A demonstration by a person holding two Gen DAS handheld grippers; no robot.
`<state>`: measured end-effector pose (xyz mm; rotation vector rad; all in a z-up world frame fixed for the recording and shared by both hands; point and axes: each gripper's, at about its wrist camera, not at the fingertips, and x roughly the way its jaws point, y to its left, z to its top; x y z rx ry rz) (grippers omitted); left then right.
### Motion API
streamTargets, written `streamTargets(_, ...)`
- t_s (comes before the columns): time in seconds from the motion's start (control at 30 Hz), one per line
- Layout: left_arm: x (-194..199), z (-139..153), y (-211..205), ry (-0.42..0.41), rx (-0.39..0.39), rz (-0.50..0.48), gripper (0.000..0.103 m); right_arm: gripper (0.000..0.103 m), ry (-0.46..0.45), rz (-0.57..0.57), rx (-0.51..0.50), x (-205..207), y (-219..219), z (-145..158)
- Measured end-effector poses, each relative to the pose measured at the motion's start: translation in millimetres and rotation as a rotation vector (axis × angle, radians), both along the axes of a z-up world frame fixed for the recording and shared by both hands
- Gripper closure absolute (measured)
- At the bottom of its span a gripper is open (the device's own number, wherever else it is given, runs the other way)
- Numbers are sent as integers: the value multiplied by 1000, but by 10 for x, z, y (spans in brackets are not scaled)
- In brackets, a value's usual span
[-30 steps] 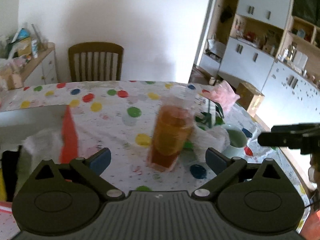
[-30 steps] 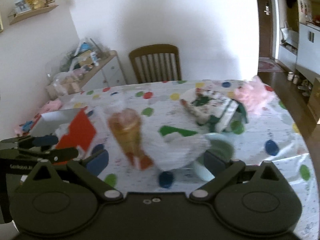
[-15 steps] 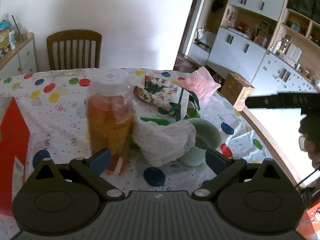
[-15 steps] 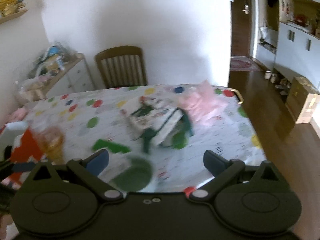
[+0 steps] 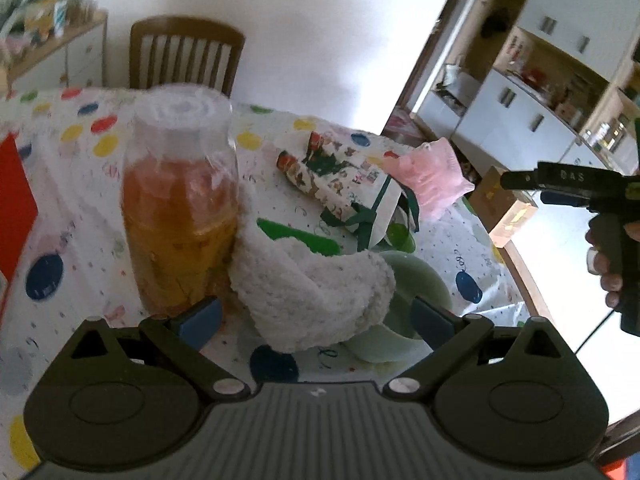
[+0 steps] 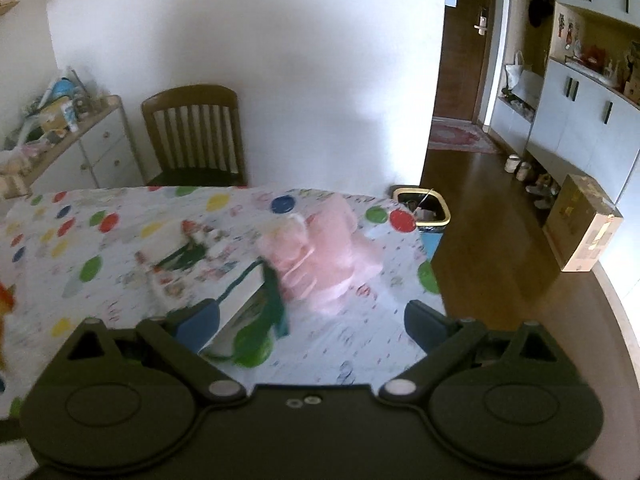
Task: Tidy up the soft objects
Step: 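Reach the left tool to the white fluffy towel while the right tool reaches the pink mesh puff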
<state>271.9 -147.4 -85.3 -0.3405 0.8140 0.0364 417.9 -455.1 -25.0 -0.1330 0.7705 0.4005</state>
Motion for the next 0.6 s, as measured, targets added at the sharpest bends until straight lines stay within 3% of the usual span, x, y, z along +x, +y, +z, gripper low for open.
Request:
streamTargets(0.3,166,-127,-15,63,-66,78,2,5,11,-38,-22,680,104,-254)
streamTargets(0.6,272,-210,35,92,-136,135,3,20,26,-62,-77,1127,263,-570)
